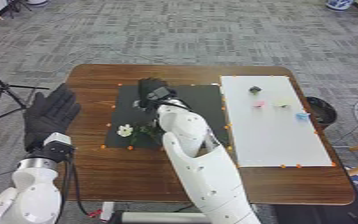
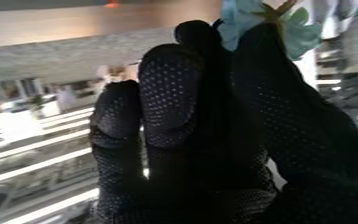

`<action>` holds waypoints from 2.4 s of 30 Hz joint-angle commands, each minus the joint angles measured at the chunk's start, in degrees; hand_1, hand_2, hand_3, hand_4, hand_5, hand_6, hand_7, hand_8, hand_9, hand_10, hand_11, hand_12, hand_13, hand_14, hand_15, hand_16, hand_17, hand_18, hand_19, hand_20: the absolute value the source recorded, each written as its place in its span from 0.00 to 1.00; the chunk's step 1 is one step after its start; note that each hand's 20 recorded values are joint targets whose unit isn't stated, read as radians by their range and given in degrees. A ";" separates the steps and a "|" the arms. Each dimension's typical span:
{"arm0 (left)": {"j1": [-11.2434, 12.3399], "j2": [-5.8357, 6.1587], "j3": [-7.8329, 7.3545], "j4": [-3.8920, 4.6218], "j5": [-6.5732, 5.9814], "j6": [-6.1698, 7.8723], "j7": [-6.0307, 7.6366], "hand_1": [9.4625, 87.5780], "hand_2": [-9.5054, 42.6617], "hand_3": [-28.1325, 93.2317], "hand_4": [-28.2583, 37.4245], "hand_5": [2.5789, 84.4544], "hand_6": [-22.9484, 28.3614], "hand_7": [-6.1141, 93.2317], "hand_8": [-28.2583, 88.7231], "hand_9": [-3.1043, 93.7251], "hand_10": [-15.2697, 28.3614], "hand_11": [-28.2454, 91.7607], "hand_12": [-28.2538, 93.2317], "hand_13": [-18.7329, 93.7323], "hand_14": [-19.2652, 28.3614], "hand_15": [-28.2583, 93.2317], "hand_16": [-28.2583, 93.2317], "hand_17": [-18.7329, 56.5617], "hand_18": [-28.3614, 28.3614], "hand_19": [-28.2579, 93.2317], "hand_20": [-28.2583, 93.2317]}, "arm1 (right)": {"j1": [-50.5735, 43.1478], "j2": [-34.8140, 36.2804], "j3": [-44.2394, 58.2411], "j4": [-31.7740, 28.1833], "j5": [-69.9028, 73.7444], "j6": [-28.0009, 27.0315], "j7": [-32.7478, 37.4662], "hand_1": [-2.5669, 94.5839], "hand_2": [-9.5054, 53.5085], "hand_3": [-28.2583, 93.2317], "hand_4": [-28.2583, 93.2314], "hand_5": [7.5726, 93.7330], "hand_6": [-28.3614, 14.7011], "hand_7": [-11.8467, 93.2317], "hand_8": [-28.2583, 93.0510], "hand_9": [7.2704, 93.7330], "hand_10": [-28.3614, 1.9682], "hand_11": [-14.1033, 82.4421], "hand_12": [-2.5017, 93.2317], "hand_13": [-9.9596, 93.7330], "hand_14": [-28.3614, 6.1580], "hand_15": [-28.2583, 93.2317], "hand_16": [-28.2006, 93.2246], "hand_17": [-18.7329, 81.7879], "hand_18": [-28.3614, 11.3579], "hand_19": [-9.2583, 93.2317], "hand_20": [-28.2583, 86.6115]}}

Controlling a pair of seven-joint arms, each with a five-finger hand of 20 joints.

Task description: Arrange flowers

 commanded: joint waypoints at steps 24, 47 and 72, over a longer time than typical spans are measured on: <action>-1.58 1.12 1.36 -0.84 -0.64 -0.12 2.98 0.19 0.50 0.78 0.00 0.47 0.61 0.12 0.18 0.36 0.67 0.34 0.28 0.38 0.65 0.33 0.19 0.16 0.74 0.52 0.27 | -1.86 -4.37 2.60 7.94 -27.95 12.56 -4.40 0.61 0.02 0.79 0.02 0.77 0.63 0.35 0.23 0.76 0.58 0.26 0.25 0.79 0.59 0.73 0.47 0.61 0.20 0.93 0.55; 0.12 0.55 0.14 -1.47 -1.90 -0.61 3.96 0.20 0.50 0.79 0.00 0.47 0.61 0.13 0.17 0.35 0.66 0.35 0.28 0.38 0.64 0.32 0.20 0.17 0.73 0.50 0.29 | 0.76 -2.88 0.75 8.38 -21.60 4.81 4.55 0.57 0.00 0.80 0.02 0.72 0.59 0.29 0.22 0.71 0.49 0.30 0.18 0.78 0.55 0.74 0.46 0.60 0.17 0.93 0.54; 0.87 -0.07 -0.75 -1.56 -1.89 -0.65 2.94 0.21 0.49 0.78 0.00 0.49 0.62 0.15 0.17 0.37 0.68 0.37 0.29 0.39 0.67 0.35 0.20 0.16 0.74 0.52 0.29 | 1.55 -1.31 -2.50 2.24 -5.47 -2.37 15.12 0.48 0.00 0.84 0.05 0.67 0.55 0.25 0.14 0.68 0.42 0.29 0.18 0.78 0.53 0.75 0.45 0.60 0.13 0.96 0.53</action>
